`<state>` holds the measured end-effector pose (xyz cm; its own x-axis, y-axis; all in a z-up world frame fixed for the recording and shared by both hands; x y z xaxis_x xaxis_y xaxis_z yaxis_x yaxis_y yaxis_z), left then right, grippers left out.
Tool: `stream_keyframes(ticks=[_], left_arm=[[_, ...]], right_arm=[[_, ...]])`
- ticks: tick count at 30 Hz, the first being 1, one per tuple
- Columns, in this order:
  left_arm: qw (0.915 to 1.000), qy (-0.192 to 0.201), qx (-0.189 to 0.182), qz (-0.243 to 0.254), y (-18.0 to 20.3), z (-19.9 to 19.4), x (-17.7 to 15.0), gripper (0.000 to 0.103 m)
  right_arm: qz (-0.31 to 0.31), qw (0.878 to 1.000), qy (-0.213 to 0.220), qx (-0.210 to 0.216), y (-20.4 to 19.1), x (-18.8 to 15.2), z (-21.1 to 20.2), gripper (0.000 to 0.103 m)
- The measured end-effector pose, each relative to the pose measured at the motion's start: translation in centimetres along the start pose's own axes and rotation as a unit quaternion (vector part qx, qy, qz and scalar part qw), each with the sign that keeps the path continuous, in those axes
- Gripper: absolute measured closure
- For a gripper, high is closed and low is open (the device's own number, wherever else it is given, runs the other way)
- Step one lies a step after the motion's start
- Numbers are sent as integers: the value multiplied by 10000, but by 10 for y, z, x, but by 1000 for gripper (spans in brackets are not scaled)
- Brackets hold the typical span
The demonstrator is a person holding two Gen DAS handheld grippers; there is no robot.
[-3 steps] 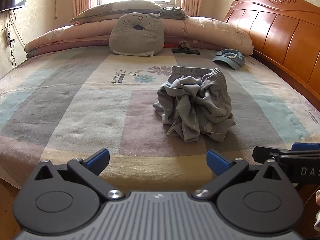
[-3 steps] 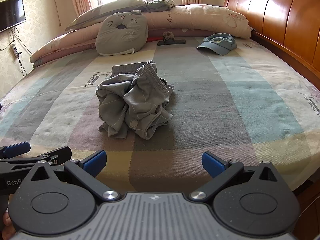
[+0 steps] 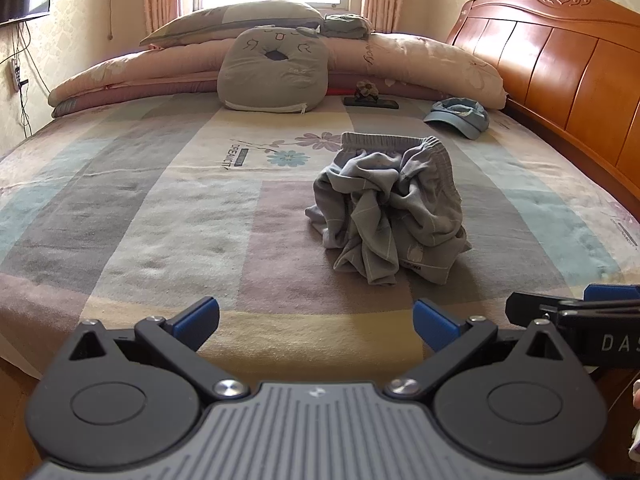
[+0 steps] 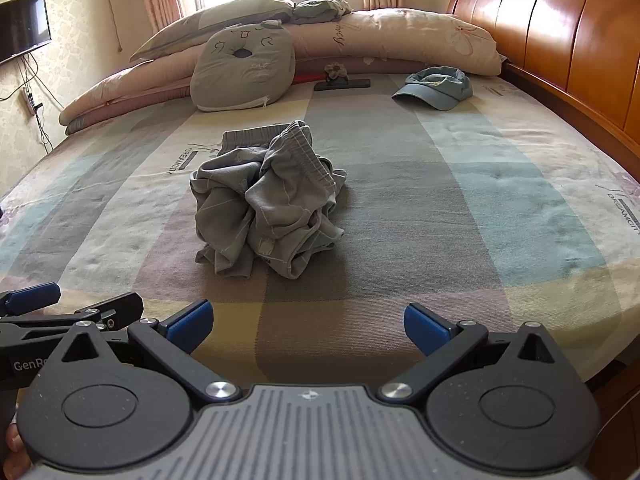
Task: Fold clothes
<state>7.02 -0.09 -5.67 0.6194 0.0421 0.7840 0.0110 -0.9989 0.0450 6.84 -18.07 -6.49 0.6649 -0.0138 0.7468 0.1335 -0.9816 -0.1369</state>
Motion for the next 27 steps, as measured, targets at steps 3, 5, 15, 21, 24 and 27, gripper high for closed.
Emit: stream_keyframes(ticks=[3,5,15,21,24,27], left_arm=[[10000,-3,-13,-34,-2,1,1,1],[10000,-8,-34,-61,2,-2,5,1],[10000,-56,-5,-11,5,3,4,1],[9999,-89,64,-48,4,6,4,1],[9999,-81,78,-39,4,6,4,1],[10000,-2,65,-34,5,6,3,1]], right_arm=[[-23,10000,-17,-10,0,0,-1,0],[-22,10000,-8,1,-1,0,-2,0],[10,10000,9,87,4,3,-1,0],[-48,9999,19,106,3,4,2,0],[-31,9999,8,142,3,4,4,0],[-14,9999,4,169,4,3,5,0]])
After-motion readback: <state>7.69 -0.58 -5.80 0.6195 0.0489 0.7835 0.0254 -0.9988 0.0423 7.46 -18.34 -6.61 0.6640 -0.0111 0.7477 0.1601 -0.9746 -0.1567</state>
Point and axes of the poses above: each gripper's, at about its wrist camera, not at the fingertips, and z roughly the way its jaws point, y to its right, x to its top, the point moved 9 cm from there along z, roughly the way its jaws point, and after that the axes turned 1 degree about y, right-handed, at the moved point
